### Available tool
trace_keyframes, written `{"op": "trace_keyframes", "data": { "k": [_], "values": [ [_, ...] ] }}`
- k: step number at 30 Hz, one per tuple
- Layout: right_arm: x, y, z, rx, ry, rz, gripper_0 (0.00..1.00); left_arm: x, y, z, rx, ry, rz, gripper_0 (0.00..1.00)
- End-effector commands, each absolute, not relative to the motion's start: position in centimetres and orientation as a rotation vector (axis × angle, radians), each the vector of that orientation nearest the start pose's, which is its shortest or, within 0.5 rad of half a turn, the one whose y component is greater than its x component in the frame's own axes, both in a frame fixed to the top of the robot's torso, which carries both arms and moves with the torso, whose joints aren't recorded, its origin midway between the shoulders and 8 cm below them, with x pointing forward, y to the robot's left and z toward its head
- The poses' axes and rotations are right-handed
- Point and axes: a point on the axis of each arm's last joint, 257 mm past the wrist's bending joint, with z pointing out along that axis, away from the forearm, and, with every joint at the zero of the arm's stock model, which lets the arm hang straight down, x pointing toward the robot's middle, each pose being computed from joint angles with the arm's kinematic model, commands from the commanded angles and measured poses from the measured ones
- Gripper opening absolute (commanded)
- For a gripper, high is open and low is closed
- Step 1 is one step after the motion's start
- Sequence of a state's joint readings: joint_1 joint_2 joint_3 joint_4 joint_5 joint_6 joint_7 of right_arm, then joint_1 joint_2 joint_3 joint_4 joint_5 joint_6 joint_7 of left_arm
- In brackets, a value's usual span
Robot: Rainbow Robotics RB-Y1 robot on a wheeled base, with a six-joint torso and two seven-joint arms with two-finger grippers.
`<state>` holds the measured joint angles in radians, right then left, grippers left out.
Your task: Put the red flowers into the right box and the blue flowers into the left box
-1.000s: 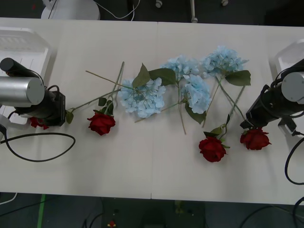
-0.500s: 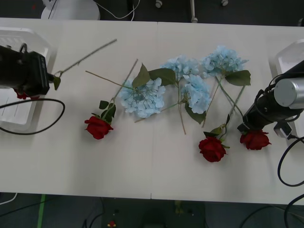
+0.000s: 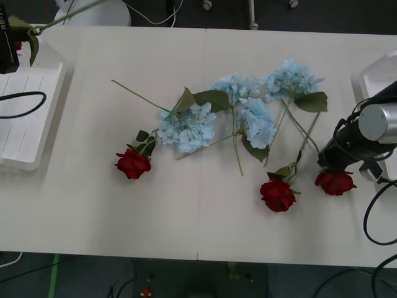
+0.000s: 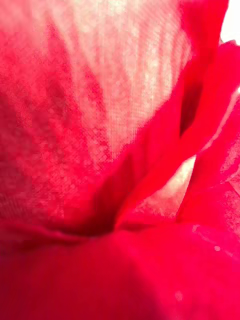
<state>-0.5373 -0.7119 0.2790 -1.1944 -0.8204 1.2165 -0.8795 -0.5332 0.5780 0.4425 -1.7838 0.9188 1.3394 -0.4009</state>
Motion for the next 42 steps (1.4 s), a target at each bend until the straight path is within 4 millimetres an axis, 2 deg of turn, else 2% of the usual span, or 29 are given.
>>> {"op": "trace_keyframes", "data": {
  "k": [1,2,5,10,11,12,14,18,19,24,27,30,31,32,33,36,39,42],
  "values": [
    [52.0,-33.4,-33.3,-2.898,-1.229,-0.652,0.05,55.9,31.1,1.6,-0.728,1.879,-0.991,0.0],
    [52.0,-33.5,-33.3,-2.899,-1.23,-0.65,0.0,56.0,30.6,1.6,-0.629,1.893,-0.961,0.0],
    [52.0,-33.5,-33.3,-2.897,-1.237,-0.649,0.0,56.0,28.8,2.0,-0.353,1.9,-0.903,0.0],
    [51.9,-33.7,-33.1,-2.895,-1.244,-0.64,0.0,55.2,24.9,2.0,-0.002,1.87,-0.947,0.0],
    [51.9,-33.7,-33.0,-2.895,-1.244,-0.638,0.0,55.0,24.6,1.9,0.017,1.869,-0.953,0.0],
    [51.7,-34.1,-32.6,-2.896,-1.253,-0.622,0.0,54.6,23.2,1.4,0.105,1.867,-0.978,0.0],
    [51.7,-34.4,-31.7,-2.889,-1.275,-0.611,0.0,54.1,21.6,0.5,0.211,1.868,-0.973,0.0],
    [52.2,-34.8,-28.5,-2.855,-1.347,-0.671,0.0,53.7,18.8,-1.7,0.359,1.884,-0.929,0.0],
    [52.1,-35.1,-27.0,-2.829,-1.436,-0.681,0.0,53.7,17.9,-2.4,0.402,1.883,-0.909,0.0],
    [51.9,-37.5,-22.9,-2.765,-1.689,-0.709,0.0,53.4,14.5,-4.2,0.471,1.887,-0.923,0.0],
    [52.9,-38.7,-20.6,-2.69,-1.918,-0.766,0.0,53.2,12.1,-4.8,0.473,1.866,-0.959,0.0],
    [53.7,-40.5,-19.0,-2.522,-2.319,-0.739,0.0,53.6,9.4,-4.9,0.456,1.823,-0.993,0.0],
    [53.8,-41.2,-18.5,-2.4,-2.514,-0.697,0.0,53.6,8.2,-4.9,0.447,1.802,-1.012,0.0],
    [53.8,-41.5,-18.4,-2.328,-2.611,-0.671,0.0,53.7,7.6,-4.9,0.441,1.794,-1.019,0.0],
    [54.0,-42.4,-17.8,-2.18,-2.799,-0.609,0.0,53.7,6.6,-4.8,0.436,1.777,-1.035,0.0],
    [55.3,-44.4,-16.4,-1.845,-3.153,-0.492,0.0,53.1,4.2,-4.7,0.464,1.769,-1.069,0.0],
    [56.6,-46.0,-14.7,-1.648,-3.342,-0.408,0.0,52.5,2.9,-4.7,0.482,1.771,-1.096,0.0],
    [57.8,-48.4,-13.9,-1.312,-3.586,-0.23,0.0,52.1,1.2,-4.3,0.504,1.763,-1.12,0.0]
  ]
}}
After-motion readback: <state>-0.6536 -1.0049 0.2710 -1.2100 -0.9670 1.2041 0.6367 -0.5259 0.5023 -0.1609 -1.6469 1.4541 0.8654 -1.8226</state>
